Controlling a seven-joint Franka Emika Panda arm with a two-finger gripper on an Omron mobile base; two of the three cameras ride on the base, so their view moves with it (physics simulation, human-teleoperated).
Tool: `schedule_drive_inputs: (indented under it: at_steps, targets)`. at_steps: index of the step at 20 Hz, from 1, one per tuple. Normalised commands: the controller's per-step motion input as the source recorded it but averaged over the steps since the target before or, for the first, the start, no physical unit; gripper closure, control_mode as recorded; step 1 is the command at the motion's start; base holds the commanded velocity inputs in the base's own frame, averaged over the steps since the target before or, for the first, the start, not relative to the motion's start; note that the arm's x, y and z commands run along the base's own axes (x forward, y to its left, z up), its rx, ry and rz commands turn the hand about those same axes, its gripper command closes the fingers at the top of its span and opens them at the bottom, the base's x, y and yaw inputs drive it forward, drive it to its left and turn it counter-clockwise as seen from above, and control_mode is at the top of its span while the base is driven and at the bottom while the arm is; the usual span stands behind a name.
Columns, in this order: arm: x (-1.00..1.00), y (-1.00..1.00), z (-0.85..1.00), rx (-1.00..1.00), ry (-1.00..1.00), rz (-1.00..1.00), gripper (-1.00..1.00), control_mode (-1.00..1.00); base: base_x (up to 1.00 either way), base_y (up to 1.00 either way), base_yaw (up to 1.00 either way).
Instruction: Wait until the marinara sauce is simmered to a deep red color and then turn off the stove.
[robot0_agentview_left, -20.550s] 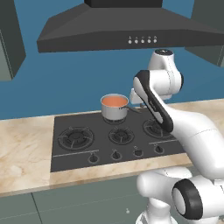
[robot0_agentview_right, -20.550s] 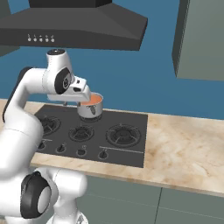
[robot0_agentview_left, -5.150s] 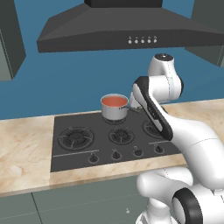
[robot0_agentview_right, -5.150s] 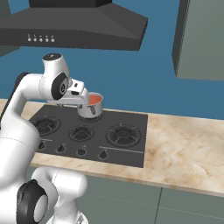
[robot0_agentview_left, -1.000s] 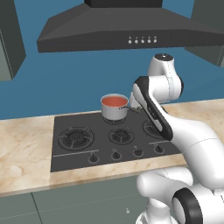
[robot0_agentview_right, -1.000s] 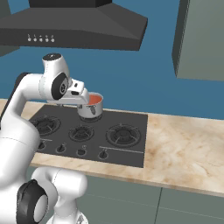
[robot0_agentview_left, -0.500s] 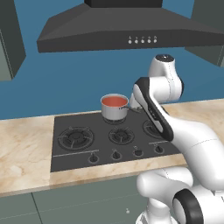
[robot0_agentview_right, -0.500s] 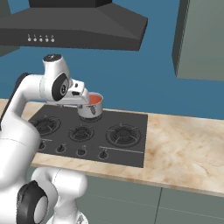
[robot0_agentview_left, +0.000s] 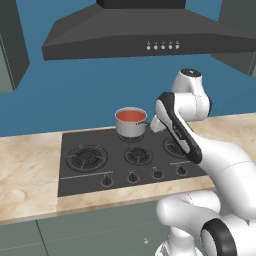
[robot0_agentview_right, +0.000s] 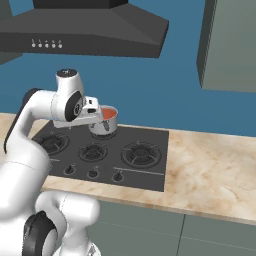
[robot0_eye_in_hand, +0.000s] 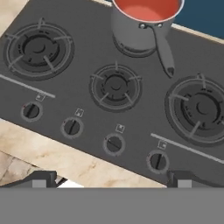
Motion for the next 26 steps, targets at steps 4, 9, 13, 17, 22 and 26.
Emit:
schedule_drive_inputs:
  at_steps: [4,9,13,17,22,26]
  targets:
    - [-0.02,0.00,-0.46,-0.03,0.11,0.34,-1.00,-1.00,0.00,0.00,0.00]
    - [0.00,0.00,-0.51,-0.03,0.15,0.35,-1.00,-1.00,0.00,0.00,0.00]
    - [0.01,0.00,-0.61,-0.04,0.21,0.30,-1.00,-1.00,0.00,0.00,0.00]
    - [0.03,0.00,-0.60,-0.06,0.23,0.27,-1.00,-1.00,0.00,0.00,0.00]
    - [0.00,0.00,-0.45,-0.07,0.15,0.24,-1.00,-1.00,0.00,0.00,0.00]
    - [0.00,0.01,-0.28,-0.05,0.04,0.16,-1.00,-1.00,0.00,0.00,0.00]
